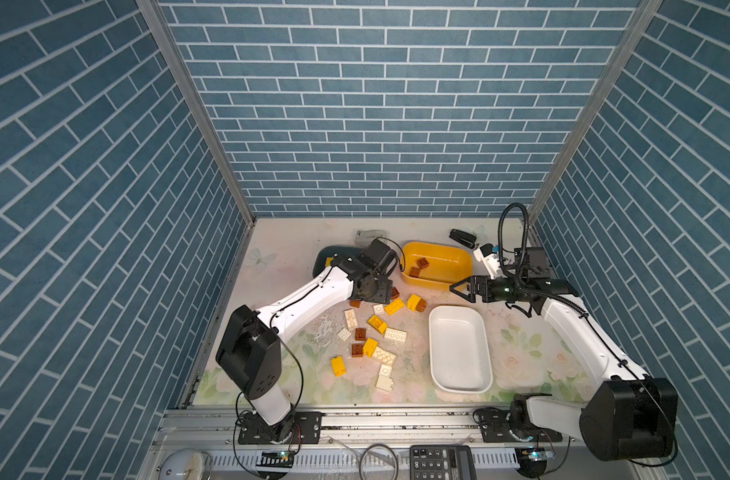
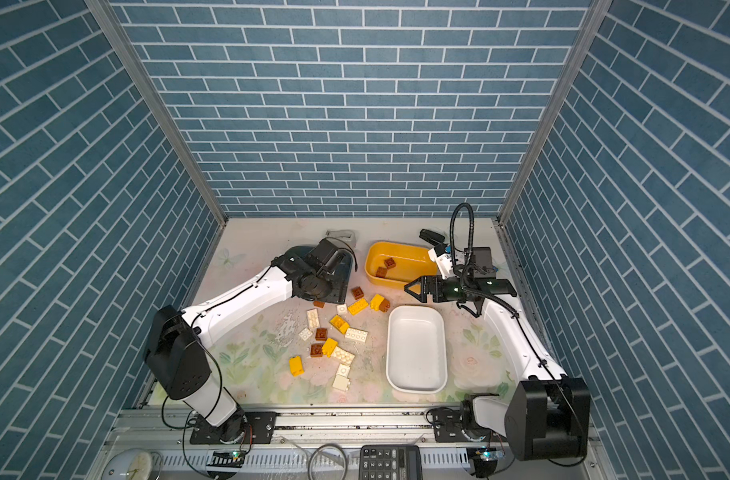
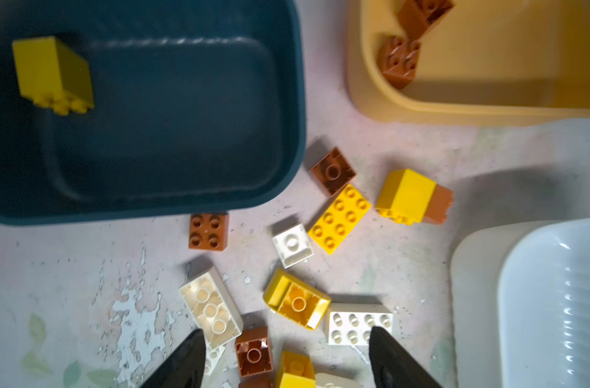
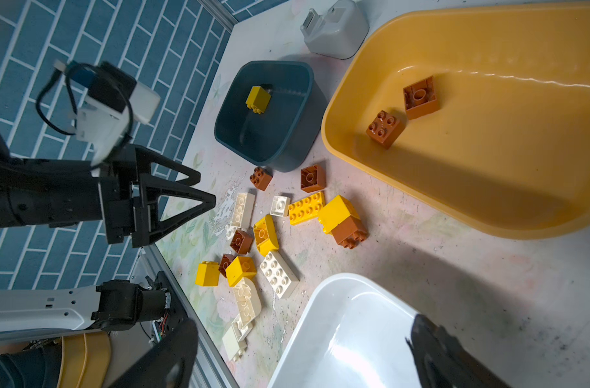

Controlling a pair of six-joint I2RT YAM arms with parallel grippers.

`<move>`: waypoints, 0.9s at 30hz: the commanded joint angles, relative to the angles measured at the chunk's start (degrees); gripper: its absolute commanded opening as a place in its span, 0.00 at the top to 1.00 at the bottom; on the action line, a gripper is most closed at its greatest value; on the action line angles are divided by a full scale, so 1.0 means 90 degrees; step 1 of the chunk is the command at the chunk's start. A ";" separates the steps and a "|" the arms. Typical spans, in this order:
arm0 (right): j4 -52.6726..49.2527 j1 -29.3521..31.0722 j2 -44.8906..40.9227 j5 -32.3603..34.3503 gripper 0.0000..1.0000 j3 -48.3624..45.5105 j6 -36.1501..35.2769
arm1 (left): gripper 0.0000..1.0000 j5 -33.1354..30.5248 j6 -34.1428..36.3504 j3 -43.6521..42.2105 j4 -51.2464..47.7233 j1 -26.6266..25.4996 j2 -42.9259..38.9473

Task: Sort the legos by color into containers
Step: 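Lower the left gripper onto a white brick and grasp it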

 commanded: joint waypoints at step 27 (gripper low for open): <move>-0.0038 0.0891 -0.0254 0.0381 0.01 -0.0208 0.0375 | 0.52 -0.0080 -0.0682 -0.1969 0.1920 0.0840 0.0857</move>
